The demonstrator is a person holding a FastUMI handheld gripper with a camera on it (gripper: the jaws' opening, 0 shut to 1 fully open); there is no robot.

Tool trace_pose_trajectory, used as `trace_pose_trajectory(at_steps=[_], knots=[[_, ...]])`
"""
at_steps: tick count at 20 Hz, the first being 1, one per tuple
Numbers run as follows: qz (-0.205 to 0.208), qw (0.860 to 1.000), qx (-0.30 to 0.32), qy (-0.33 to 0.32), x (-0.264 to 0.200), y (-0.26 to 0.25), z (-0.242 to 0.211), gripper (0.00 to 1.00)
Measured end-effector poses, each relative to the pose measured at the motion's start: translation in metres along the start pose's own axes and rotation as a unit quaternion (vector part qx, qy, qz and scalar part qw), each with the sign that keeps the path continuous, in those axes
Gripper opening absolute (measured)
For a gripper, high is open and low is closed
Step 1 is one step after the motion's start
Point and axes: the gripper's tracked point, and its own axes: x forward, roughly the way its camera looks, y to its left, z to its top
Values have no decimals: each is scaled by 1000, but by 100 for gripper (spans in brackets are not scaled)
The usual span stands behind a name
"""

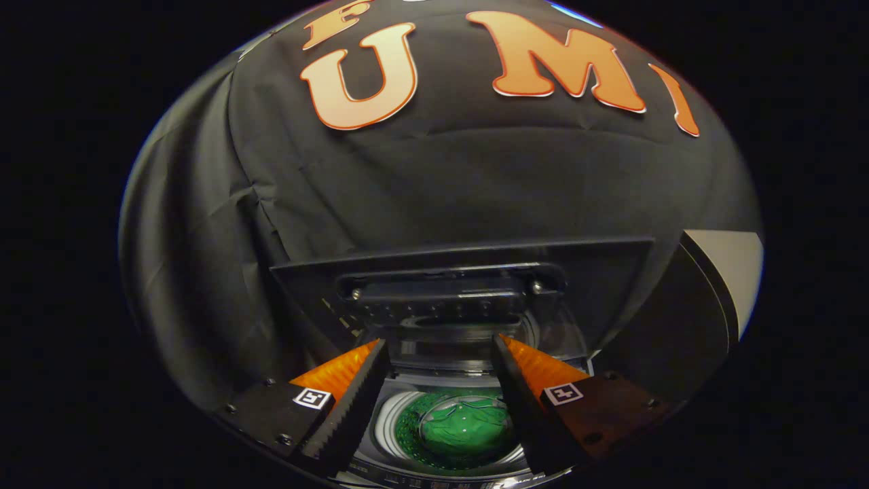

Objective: Put the clothes into the washing machine and then close the washing machine lid.

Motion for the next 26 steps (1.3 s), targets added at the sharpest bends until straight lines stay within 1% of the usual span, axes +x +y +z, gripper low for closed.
trace_pose_trajectory(at_steps=[1, 4, 6, 11, 19, 22, 26], knots=[[-3, 1000, -11, -6, -7, 2, 4, 99], [0, 998, -32, -51, -21, 7, 49, 98], [5, 997, -41, -64, -28, 15, 71, 98], [8, 996, -42, -83, -25, 19, 101, 99], [-13, 997, -40, -70, 10, -1, 109, 99], [-16, 997, -38, -70, 5, 4, 111, 99], [-25, 997, -37, -68, -3, 8, 103, 99]])
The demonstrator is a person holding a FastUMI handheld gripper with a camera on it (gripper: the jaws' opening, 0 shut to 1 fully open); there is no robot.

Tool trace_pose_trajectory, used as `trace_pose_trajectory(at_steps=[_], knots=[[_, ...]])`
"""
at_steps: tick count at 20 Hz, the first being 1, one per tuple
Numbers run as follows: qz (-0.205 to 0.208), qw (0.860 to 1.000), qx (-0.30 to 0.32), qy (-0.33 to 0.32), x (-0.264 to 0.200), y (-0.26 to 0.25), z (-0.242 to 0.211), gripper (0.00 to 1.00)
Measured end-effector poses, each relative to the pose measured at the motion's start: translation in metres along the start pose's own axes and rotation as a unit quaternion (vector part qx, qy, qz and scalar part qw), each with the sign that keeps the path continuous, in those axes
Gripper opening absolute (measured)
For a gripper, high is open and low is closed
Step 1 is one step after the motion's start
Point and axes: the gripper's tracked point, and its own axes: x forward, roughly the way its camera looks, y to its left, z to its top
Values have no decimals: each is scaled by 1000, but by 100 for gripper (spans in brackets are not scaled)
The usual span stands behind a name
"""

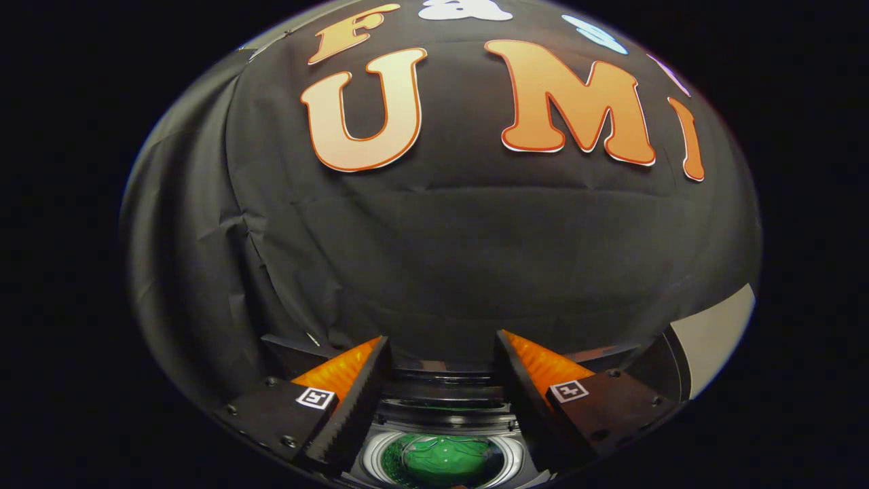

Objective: Put the clothes into the washing machine and then close the washing machine lid.

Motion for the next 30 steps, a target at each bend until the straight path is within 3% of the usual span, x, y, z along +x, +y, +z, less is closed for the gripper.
trace_pose_trajectory(at_steps=[22, 30], knots=[[-7, 1000, -11, -2, -79, 21, -44, 99], [8, 999, 16, 29, -93, 26, -100, 100]])
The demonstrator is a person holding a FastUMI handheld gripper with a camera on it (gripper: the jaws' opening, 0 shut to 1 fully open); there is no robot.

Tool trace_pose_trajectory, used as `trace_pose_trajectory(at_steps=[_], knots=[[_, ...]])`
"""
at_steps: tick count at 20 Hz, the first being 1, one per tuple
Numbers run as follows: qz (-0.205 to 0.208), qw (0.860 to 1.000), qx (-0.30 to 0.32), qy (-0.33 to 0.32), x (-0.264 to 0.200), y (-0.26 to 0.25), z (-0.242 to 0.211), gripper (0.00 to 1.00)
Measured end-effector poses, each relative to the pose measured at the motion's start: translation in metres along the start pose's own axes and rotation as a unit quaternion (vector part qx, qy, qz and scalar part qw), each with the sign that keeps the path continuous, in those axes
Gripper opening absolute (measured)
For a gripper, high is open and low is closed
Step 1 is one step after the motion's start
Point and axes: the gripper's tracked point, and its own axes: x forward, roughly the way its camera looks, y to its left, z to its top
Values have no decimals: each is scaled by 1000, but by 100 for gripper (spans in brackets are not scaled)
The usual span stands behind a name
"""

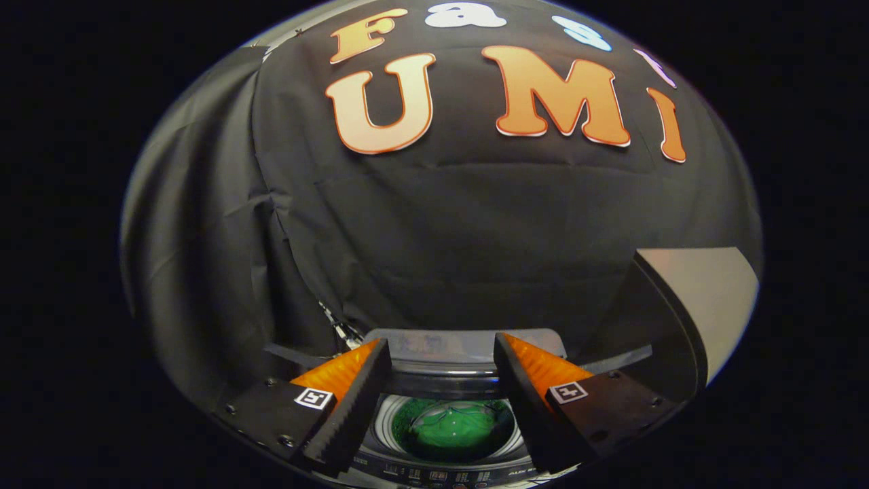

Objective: Put the clothes into the washing machine and then close the washing machine lid.

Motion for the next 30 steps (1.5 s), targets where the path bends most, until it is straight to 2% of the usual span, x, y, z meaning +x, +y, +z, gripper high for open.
trace_pose_trajectory(at_steps=[5, 12, 17, 23, 26, 30], knots=[[0, 998, 11, 63, 19, -7, -64, 98], [3, 995, 21, 102, 24, 0, -106, 98], [25, 997, 20, 65, -8, 7, -64, 98], [28, 999, 8, -27, -95, -11, 23, 98], [15, 997, 7, -70, -144, -39, 61, 98], [-8, 992, 13, -126, -217, -104, 97, 98]])
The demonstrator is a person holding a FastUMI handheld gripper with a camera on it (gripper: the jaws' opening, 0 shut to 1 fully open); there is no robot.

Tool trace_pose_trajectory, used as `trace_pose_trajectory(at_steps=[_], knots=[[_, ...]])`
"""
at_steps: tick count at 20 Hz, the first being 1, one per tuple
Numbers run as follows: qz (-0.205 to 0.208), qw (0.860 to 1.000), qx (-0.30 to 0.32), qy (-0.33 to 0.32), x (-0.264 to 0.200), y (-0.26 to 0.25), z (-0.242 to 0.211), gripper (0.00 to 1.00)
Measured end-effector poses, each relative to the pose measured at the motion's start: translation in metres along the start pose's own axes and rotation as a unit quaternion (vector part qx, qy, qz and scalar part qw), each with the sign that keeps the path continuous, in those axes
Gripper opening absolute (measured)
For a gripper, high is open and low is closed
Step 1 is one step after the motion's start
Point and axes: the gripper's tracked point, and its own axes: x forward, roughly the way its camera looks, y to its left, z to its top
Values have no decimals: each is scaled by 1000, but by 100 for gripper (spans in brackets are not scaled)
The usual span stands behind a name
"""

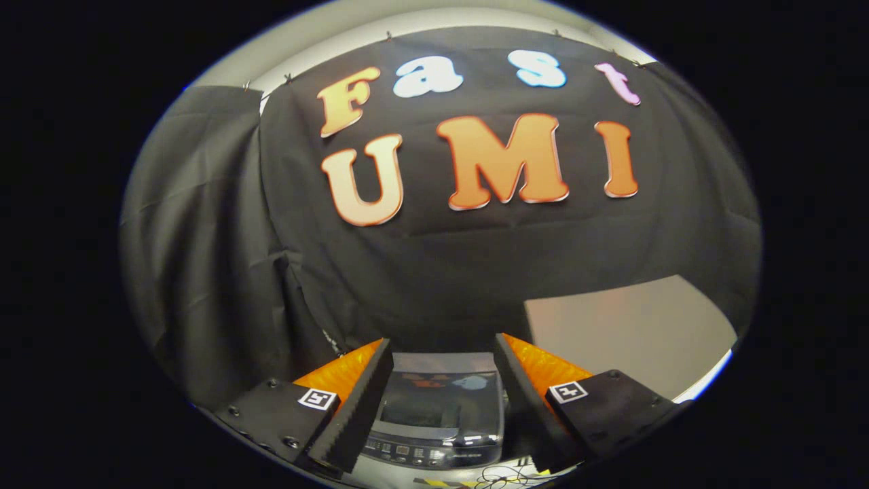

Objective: Put the clothes into the washing machine and then close the washing machine lid.

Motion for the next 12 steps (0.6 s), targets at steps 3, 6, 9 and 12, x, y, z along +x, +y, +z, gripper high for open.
trace_pose_trajectory(at_steps=[3, 6, 9, 12], knots=[[-18, 999, -9, -39, -44, -42, 36, 98], [-30, 996, -13, -78, -94, -86, 68, 98], [-48, 992, -24, -113, -141, -126, 89, 98], [-64, 988, -31, -139, -173, -158, 100, 98]])
